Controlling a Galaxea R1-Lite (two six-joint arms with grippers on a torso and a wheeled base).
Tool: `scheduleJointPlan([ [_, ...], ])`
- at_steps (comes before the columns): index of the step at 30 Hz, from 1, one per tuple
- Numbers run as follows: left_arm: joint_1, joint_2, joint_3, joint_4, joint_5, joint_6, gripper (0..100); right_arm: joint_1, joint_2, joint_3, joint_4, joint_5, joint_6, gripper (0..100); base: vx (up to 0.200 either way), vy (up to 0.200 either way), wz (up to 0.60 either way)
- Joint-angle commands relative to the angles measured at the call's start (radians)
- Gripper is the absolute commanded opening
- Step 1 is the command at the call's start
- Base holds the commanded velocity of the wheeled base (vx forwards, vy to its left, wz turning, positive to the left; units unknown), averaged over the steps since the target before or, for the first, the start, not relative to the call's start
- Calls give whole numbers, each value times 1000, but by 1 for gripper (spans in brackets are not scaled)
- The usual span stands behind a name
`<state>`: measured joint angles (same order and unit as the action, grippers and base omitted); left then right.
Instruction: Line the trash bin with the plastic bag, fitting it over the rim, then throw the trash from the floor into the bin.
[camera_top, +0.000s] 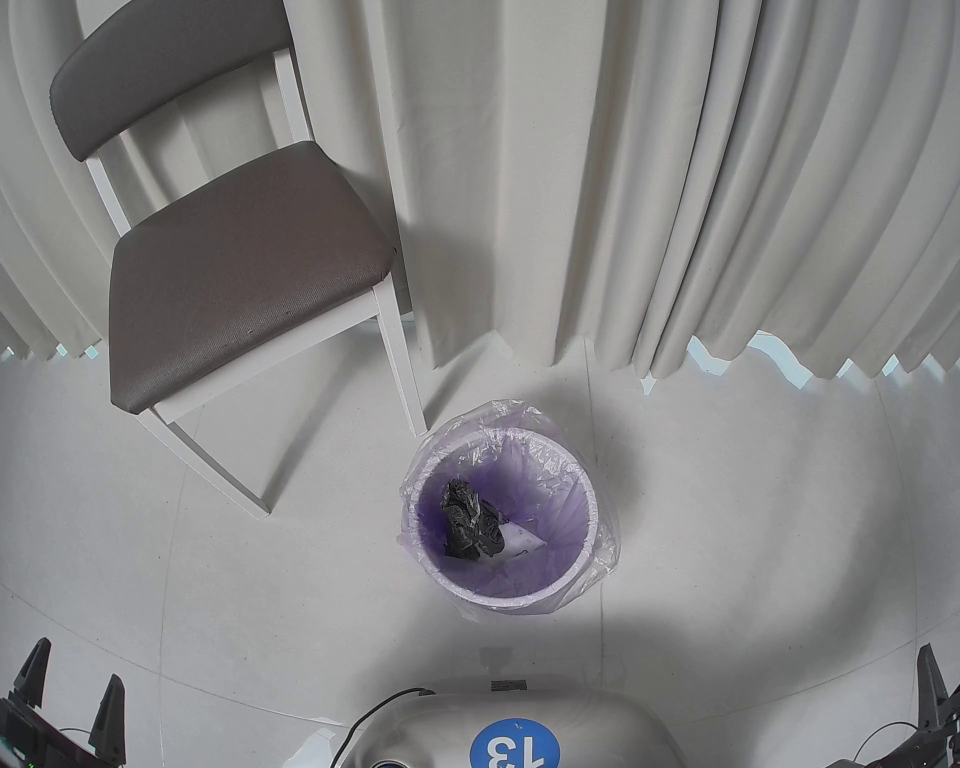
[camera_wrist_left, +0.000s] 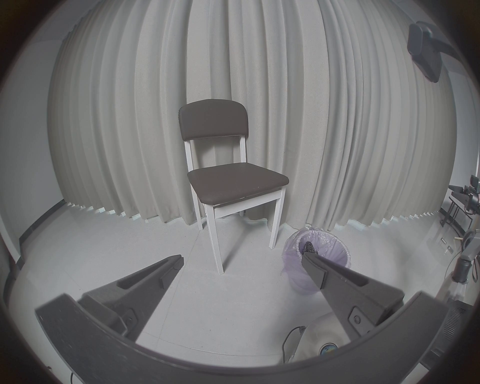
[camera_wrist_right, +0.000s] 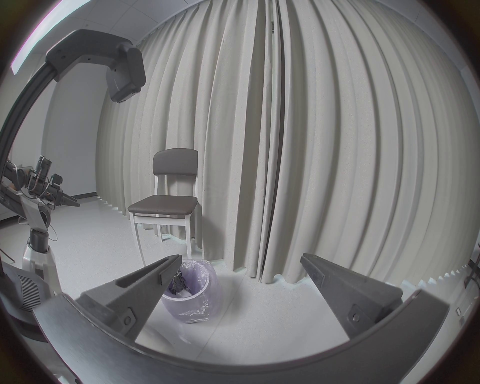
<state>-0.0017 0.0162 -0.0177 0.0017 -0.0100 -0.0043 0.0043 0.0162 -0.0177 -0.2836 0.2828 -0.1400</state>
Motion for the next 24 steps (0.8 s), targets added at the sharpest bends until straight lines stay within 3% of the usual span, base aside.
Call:
scheduleJointPlan([
  [1,0,-15,18,0,1,-3,100,0,-13,18,14,-2,0,100,0,0,0],
  [16,0,-16,18,0,-7,7,100,0,-13,18,212,-2,10,100,0,0,0],
  [24,0,-16,18,0,-7,7,100,0,-13,18,215,-5,57,100,0,0,0],
])
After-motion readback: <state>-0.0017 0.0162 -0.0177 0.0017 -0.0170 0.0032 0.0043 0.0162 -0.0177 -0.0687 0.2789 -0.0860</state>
